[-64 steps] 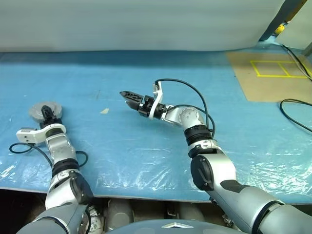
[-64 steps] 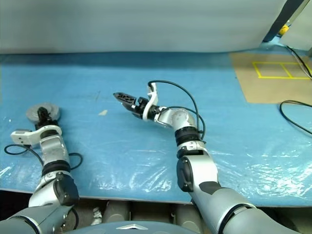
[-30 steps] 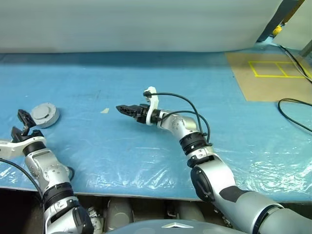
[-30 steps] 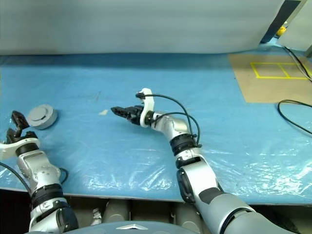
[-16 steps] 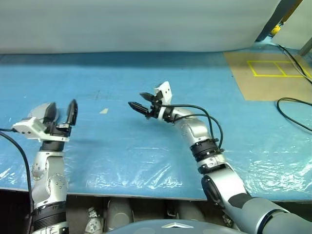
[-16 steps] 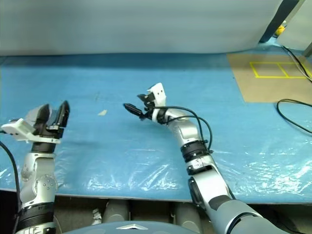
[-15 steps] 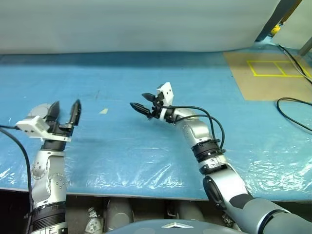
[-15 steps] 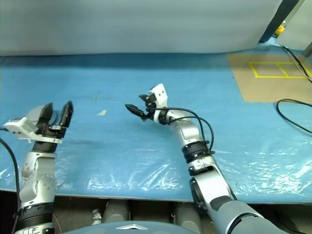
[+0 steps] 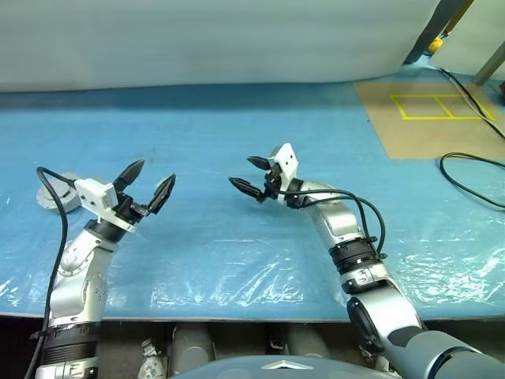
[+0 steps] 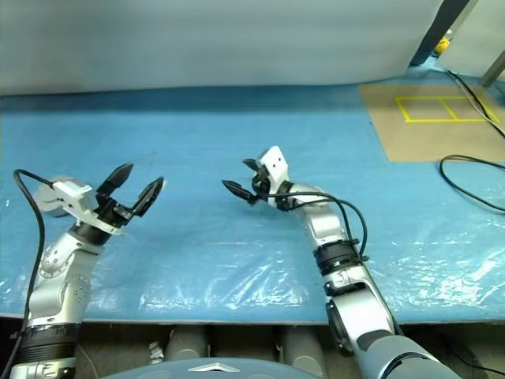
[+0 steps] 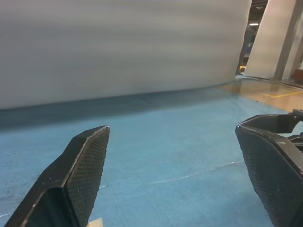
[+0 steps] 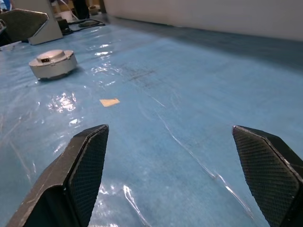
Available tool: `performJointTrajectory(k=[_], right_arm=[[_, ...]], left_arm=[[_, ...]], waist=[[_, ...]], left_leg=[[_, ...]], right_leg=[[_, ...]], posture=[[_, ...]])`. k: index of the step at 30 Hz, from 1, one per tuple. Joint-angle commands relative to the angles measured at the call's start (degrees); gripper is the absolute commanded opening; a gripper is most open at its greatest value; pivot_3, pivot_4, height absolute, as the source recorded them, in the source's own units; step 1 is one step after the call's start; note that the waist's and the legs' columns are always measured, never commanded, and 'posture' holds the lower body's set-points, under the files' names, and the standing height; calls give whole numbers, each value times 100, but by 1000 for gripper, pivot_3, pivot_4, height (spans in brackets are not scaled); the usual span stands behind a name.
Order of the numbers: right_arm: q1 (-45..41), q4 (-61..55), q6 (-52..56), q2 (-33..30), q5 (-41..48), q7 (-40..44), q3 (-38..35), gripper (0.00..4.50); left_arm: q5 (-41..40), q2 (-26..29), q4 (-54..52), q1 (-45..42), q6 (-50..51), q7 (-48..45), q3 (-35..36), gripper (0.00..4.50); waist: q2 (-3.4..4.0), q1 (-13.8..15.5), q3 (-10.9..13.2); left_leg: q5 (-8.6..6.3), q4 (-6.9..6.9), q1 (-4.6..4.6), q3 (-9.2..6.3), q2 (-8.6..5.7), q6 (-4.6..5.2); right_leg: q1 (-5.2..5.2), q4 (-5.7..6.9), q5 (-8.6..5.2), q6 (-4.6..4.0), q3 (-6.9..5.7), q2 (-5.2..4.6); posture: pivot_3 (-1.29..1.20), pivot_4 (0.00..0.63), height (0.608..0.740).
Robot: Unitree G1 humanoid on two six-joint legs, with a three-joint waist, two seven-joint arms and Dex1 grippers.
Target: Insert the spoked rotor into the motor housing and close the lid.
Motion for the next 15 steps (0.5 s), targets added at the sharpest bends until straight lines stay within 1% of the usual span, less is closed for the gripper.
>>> performJointTrajectory(k=[1,15], right_arm=[[40,-321,-147,-22,-11,-25,-5,4342],[-46,-186,-261,24,-115,33,107,4342]], left_arm=[[48,108,-112,-56,78,-150,-51,4498],[178,102,-206,64,120,-197,-40,4498]], waist=[[0,-1,0],[1,-2,1]], left_leg=[[0,0,0,0,0,0],[0,0,1,1,-1,0]], right_leg=[[0,0,0,0,0,0],[0,0,0,-1,2,0]], posture=[[0,150,740],[0,150,740]])
